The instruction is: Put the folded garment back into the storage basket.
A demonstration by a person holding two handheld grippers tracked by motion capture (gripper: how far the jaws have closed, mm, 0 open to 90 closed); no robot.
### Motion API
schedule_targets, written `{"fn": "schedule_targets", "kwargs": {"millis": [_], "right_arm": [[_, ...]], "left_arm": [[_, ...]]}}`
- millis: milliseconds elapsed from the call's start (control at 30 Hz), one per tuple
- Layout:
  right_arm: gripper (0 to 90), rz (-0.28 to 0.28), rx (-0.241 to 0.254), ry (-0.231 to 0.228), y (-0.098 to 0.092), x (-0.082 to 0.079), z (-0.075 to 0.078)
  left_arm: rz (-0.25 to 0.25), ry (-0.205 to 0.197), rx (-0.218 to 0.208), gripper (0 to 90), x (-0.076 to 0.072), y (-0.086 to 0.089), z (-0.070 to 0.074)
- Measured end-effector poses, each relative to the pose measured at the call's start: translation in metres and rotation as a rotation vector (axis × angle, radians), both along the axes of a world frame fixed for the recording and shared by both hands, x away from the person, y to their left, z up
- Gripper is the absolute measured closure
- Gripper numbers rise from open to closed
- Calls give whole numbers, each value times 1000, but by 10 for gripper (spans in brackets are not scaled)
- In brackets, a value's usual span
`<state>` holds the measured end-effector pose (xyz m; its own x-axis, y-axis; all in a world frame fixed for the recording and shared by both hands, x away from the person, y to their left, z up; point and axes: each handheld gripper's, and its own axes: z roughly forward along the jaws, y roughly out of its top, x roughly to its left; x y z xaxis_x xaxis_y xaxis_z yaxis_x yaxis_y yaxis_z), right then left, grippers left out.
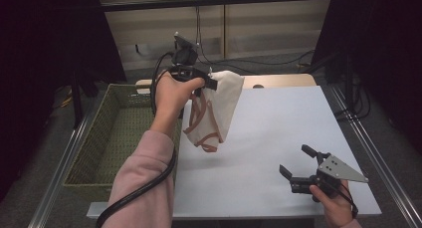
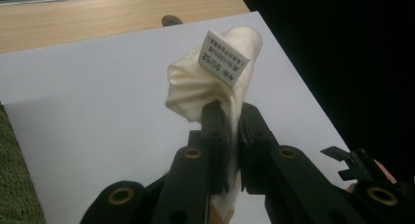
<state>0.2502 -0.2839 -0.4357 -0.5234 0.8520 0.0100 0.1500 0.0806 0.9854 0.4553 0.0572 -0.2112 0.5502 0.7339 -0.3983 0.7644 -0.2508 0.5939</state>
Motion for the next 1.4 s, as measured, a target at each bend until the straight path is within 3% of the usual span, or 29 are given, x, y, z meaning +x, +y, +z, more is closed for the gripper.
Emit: {"fn": "schedule_targets", "kwargs": {"millis": [367, 500, 967, 1400], "right_arm": [[7, 3, -4, 2, 0, 0, 0], [7, 5, 4, 4, 1, 0, 0], [7, 6, 3, -2, 0, 0, 0], [7, 4, 5, 2, 1, 0, 0]], "left_arm": [[15, -2, -14, 834, -3, 7, 18], [-3, -7, 3, 834, -3, 9, 21], [16, -19, -4, 834, -6, 15, 41], [25, -40, 22, 834, -10, 27, 60]]}}
